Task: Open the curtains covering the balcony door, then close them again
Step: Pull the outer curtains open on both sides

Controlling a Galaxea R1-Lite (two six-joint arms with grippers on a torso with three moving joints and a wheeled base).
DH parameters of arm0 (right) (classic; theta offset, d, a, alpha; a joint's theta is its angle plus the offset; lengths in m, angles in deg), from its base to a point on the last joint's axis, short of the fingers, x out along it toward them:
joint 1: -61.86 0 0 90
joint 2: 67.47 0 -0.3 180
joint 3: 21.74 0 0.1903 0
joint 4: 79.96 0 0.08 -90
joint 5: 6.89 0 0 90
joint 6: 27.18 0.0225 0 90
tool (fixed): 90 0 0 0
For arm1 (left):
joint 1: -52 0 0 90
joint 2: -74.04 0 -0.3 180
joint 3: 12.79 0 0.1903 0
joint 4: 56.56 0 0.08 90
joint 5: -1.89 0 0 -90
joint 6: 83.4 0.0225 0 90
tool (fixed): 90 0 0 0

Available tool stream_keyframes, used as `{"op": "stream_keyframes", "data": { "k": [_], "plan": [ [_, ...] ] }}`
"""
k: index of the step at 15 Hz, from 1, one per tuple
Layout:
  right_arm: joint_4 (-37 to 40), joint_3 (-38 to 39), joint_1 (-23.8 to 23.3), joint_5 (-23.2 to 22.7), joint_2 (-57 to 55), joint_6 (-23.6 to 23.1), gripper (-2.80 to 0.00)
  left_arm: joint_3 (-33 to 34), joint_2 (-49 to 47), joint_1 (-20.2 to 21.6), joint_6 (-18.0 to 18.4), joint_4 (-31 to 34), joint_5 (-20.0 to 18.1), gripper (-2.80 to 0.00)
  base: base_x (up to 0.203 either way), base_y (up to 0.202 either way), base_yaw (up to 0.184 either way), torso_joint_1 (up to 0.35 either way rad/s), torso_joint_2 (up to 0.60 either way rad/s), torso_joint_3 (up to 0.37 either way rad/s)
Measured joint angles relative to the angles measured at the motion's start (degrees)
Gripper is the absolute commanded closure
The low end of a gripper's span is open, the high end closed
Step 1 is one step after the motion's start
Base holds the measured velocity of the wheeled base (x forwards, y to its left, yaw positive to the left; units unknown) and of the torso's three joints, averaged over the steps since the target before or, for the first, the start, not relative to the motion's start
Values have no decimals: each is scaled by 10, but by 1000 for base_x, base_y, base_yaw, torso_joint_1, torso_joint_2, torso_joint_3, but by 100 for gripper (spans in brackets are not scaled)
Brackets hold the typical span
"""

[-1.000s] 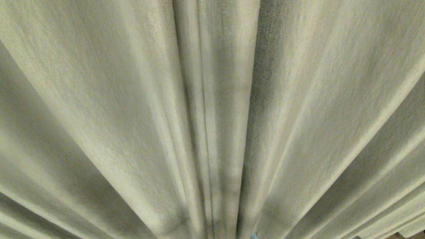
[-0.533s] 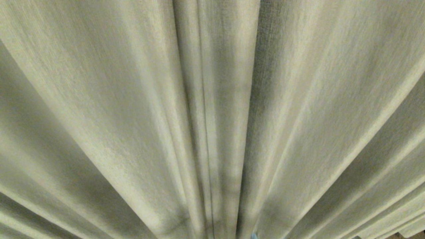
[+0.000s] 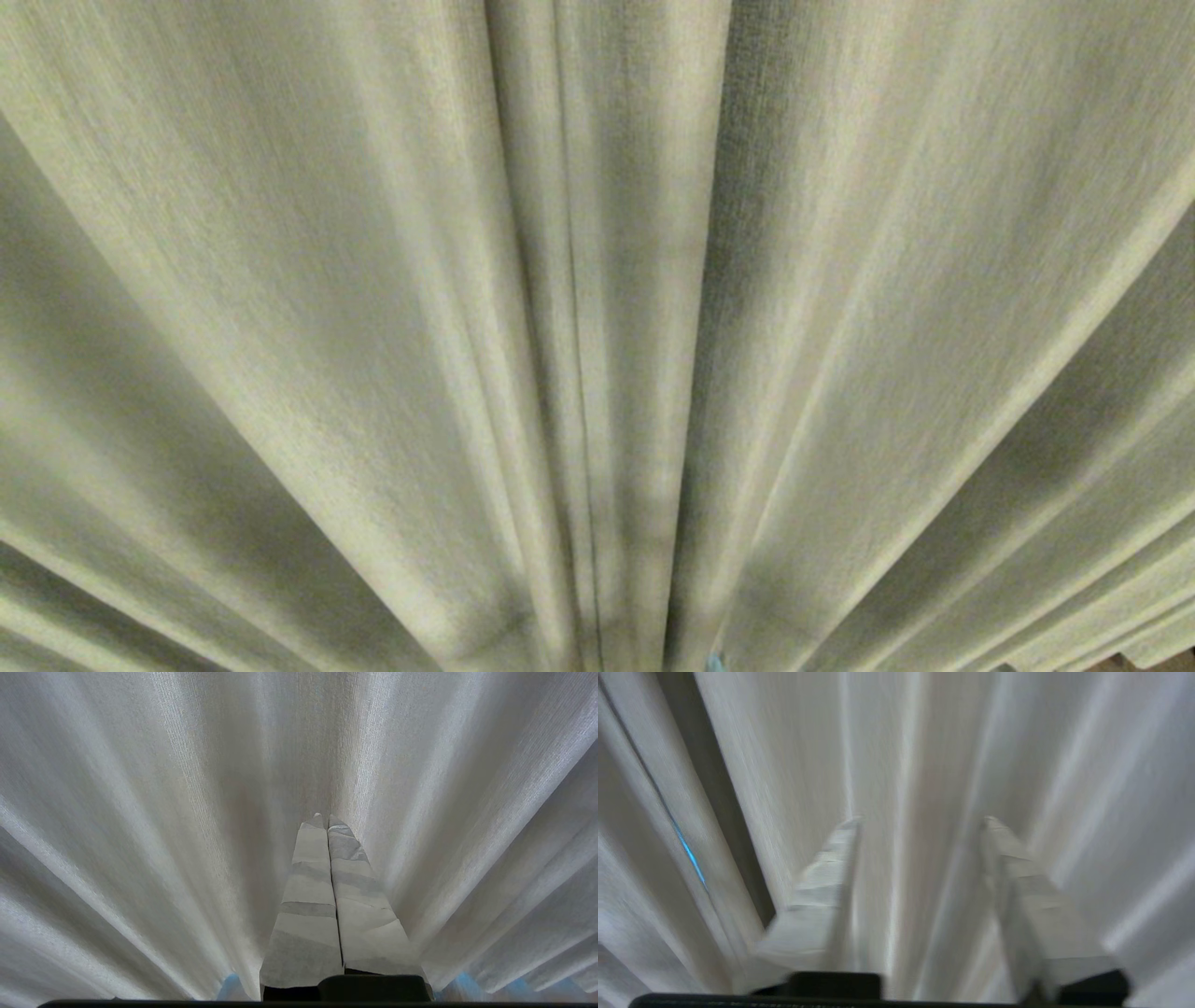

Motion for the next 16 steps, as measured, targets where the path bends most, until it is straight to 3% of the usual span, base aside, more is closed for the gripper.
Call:
{"op": "stream_keyframes", "data": {
  "k": [6, 16],
  "plan": [
    [-136, -33, 5, -66, -142, 1, -280, 0, 0, 0, 0, 0, 0, 0, 0, 0, 0, 0, 0, 0],
    [-225, -137, -1, -69, -350, -1, -280, 0, 0, 0, 0, 0, 0, 0, 0, 0, 0, 0, 0, 0]
  ]
}}
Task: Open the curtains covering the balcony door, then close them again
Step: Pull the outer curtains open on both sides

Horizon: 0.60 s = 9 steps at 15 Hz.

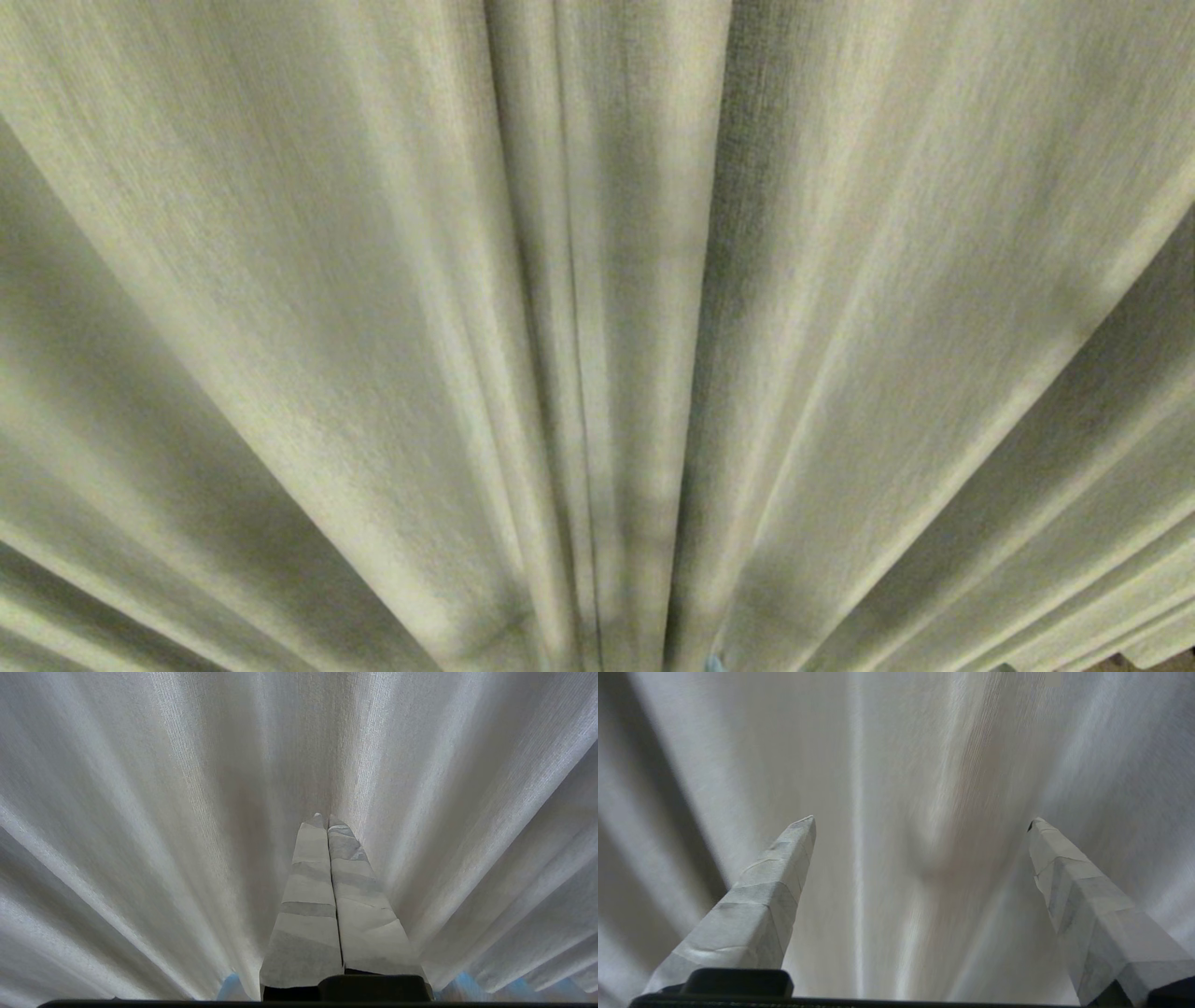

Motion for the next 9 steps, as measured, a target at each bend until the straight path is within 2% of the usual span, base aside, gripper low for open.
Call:
{"op": "stream_keyframes", "data": {
  "k": [5, 9],
  "plan": [
    [-101, -35, -10, -2, -120, 3, -280, 0, 0, 0, 0, 0, 0, 0, 0, 0, 0, 0, 0, 0],
    [-139, -93, -16, -2, -208, 23, -280, 0, 0, 0, 0, 0, 0, 0, 0, 0, 0, 0, 0, 0]
  ]
}}
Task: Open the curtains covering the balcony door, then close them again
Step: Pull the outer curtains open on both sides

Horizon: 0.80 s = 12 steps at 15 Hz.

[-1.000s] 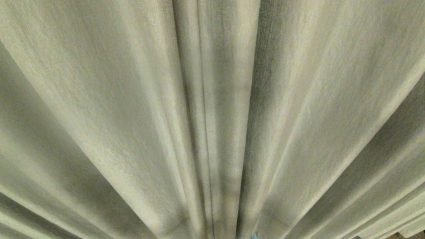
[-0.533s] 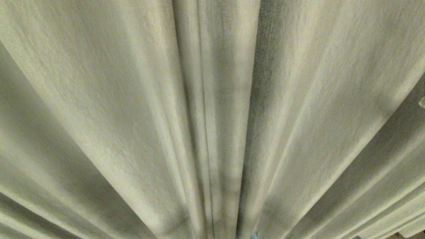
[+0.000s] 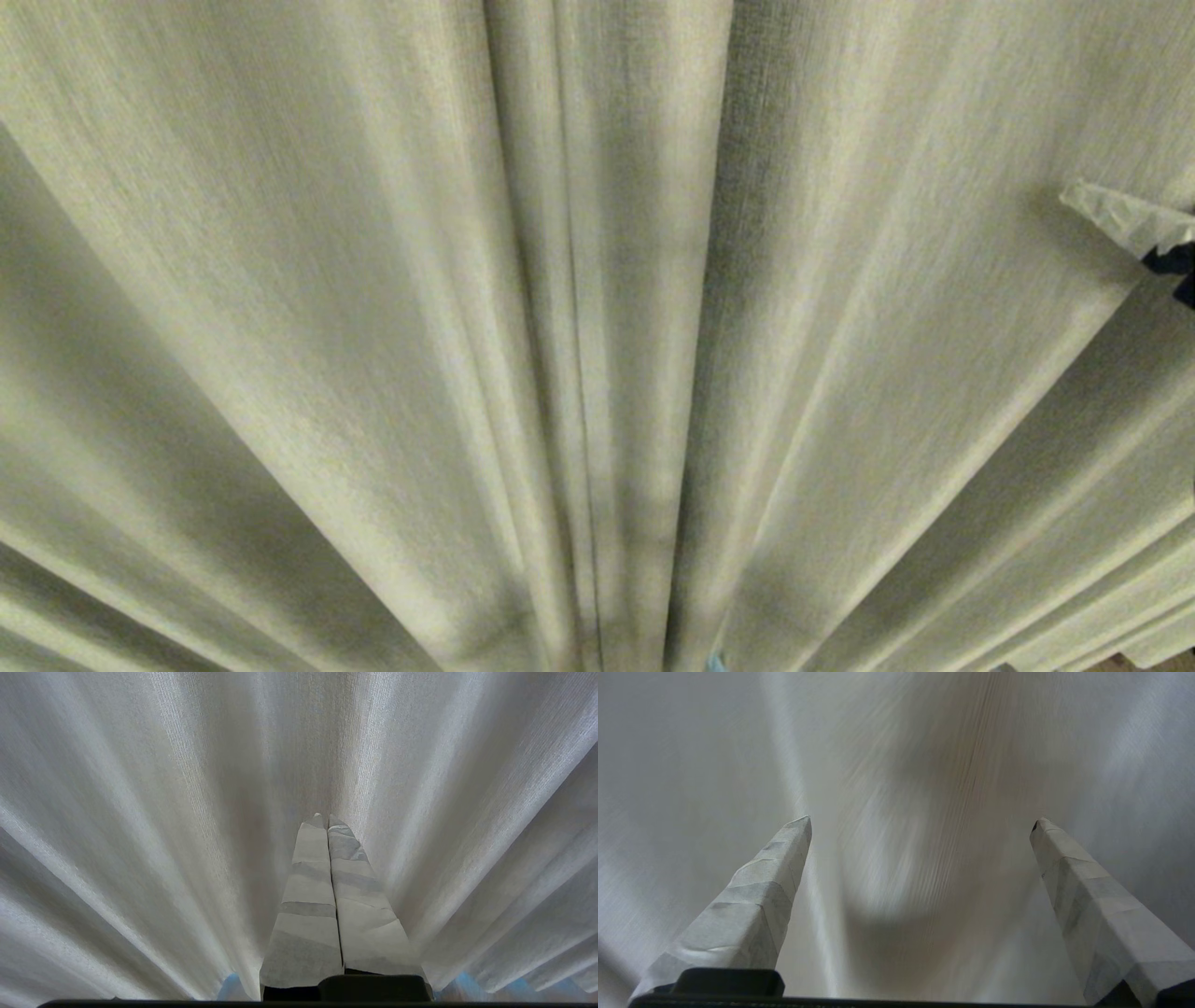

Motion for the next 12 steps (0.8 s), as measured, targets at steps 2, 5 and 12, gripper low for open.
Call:
{"op": "stream_keyframes", "data": {
  "k": [2, 5, 12],
  "plan": [
    [-6, -36, -4, 0, -38, 5, -280, 0, 0, 0, 0, 0, 0, 0, 0, 0, 0, 0, 0, 0],
    [-19, -80, -8, 0, -83, 30, 0, 0, 0, 0, 0, 0, 0, 0, 0, 0, 0, 0, 0, 0],
    [-56, -100, -10, -2, -128, 58, 0, 0, 0, 0, 0, 0, 0, 0, 0, 0, 0, 0, 0, 0]
  ]
}}
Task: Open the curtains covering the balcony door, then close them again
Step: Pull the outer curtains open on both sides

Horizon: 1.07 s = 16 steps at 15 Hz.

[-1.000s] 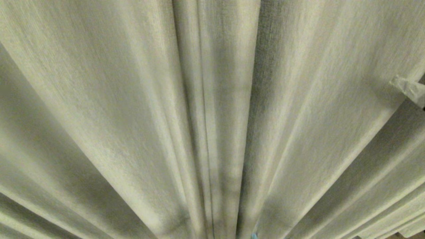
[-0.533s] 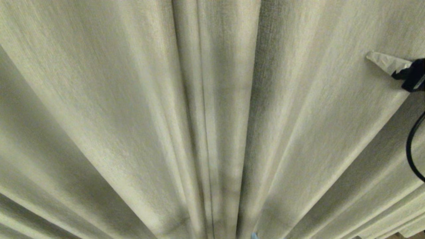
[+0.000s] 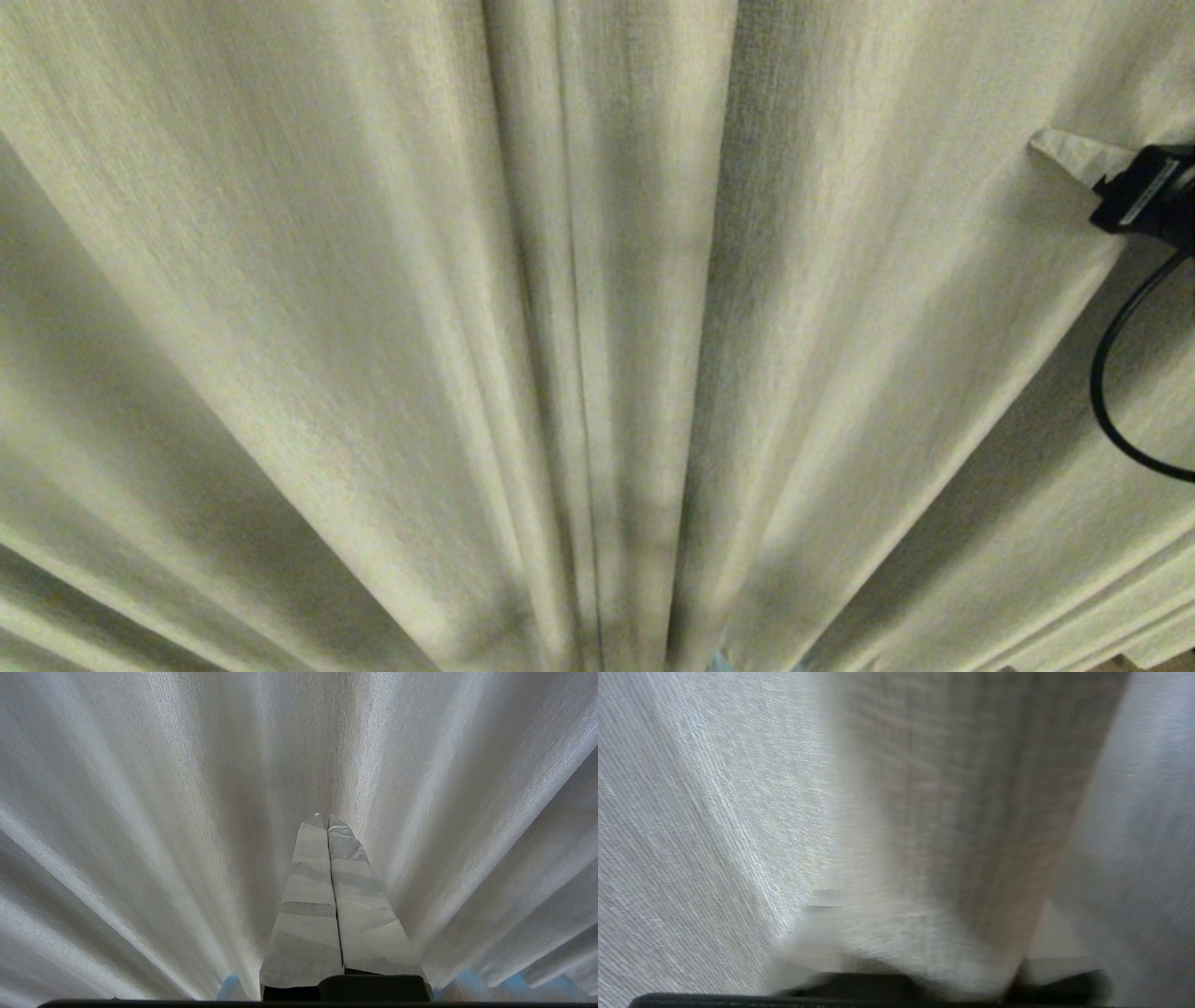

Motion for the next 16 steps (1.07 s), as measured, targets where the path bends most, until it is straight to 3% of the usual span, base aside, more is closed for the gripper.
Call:
{"op": "stream_keyframes", "data": {
  "k": [5, 8, 12, 16],
  "plan": [
    [-3, -14, -5, 0, -13, -1, 0, 0, 0, 0, 0, 0, 0, 0, 0, 0, 0, 0, 0, 0],
    [-4, -24, -33, -1, -15, 0, 0, 0, 0, 0, 0, 0, 0, 0, 0, 0, 0, 0, 0, 0],
    [5, -64, -104, -4, -15, 3, 0, 0, 0, 0, 0, 0, 0, 0, 0, 0, 0, 0, 0, 0],
    [14, -112, -206, -20, -25, 3, 0, 0, 0, 0, 0, 0, 0, 0, 0, 0, 0, 0, 0, 0]
  ]
}}
